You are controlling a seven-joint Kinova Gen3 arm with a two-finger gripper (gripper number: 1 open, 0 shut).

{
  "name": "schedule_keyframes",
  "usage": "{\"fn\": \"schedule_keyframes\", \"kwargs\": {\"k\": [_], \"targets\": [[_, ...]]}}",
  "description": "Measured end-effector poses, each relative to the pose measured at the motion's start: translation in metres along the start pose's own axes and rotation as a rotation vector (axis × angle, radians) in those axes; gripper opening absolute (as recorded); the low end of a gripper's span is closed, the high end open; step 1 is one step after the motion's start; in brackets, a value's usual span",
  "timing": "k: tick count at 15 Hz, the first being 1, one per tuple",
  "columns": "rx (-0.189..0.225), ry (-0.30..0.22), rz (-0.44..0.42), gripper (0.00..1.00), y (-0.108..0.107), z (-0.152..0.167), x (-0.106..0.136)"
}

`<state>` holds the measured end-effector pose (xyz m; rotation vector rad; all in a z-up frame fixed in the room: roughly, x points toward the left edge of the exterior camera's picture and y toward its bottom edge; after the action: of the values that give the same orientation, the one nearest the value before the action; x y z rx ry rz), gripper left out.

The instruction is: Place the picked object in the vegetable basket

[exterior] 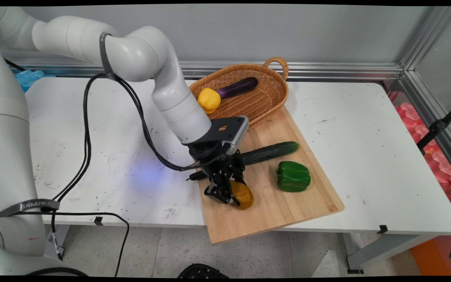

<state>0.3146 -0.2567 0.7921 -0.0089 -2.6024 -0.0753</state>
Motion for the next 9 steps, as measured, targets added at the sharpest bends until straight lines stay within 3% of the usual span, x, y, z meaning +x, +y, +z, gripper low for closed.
{"fn": "schedule_keyframes", "kwargs": {"k": [4, 9], "targets": [[0.012, 0.020, -0.003, 0.00, 0.001, -0.019, 0.009], [0.051, 0.055, -0.071, 0.00, 0.006, -0.061, 0.019]]}}
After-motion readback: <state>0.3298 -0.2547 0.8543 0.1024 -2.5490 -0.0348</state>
